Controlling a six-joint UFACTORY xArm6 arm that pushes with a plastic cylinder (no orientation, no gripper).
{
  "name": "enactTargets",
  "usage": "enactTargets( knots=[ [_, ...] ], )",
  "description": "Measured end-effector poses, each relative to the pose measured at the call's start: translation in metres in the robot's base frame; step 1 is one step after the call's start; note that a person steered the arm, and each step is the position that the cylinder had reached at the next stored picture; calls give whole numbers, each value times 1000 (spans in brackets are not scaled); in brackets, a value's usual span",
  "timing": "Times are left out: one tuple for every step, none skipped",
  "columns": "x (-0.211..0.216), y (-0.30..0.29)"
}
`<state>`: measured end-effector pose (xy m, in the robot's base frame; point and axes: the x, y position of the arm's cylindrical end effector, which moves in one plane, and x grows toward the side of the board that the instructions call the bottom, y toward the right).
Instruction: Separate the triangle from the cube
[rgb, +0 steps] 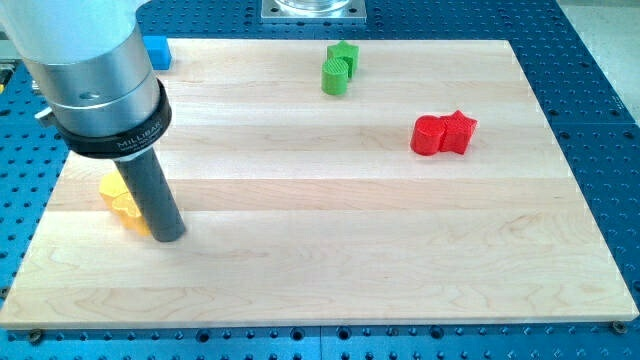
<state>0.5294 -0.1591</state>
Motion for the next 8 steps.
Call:
enactTargets(
  knots=[
    [0,0],
    [1,0],
    [-27,12],
    [-92,23],
    [-129,5],
    [-141,-43],
    [-163,-98],
    [-168,-123]
  ],
)
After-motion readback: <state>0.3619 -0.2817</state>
